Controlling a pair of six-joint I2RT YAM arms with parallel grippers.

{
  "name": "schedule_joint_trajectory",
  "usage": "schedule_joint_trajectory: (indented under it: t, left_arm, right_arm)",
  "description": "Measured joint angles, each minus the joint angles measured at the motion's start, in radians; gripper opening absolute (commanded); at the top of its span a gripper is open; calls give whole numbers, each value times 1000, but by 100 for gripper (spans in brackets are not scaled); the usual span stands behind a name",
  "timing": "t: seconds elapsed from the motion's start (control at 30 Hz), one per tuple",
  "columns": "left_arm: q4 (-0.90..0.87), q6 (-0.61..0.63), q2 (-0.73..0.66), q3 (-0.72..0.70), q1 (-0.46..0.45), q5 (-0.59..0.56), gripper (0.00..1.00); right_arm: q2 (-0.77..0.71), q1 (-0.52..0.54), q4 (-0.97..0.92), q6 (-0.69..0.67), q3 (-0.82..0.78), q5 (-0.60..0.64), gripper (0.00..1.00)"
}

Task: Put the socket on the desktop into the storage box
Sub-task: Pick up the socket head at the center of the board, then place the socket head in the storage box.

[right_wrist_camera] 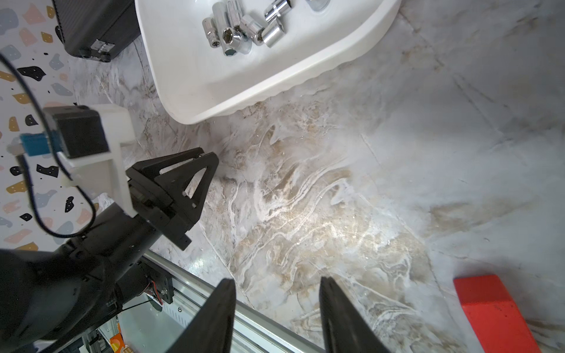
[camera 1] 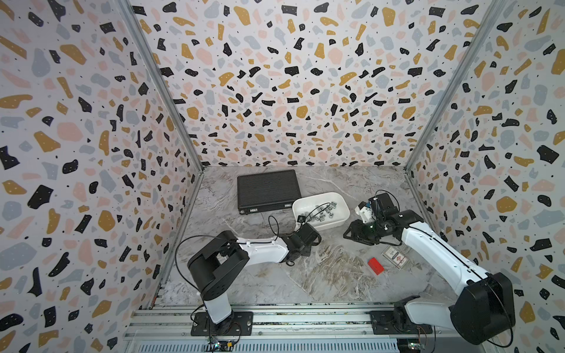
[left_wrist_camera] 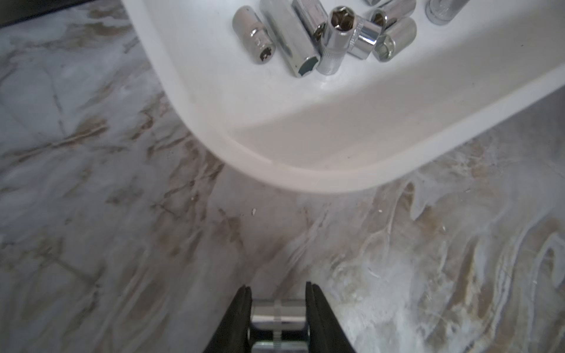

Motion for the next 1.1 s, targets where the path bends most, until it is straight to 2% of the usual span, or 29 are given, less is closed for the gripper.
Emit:
schedule_joint_trajectory:
  t: [0.33, 0.6, 0.83, 1.1]
  left_arm:
    - [-48, 46, -137, -17, 0, 52, 30]
    - [-119, 91, -142, 93, 3, 95, 30]
    - [-144, 114, -74, 237, 31, 134, 30]
    - [-157, 140, 99, 417, 93, 186, 30]
  right_arm:
    - [0, 0, 2, 0, -11, -8, 50]
    - [0, 0, 6, 0, -14, -14, 50]
    - [2, 0, 15, 0, -14, -14, 50]
    - [2, -4, 20, -1, -13, -14, 50]
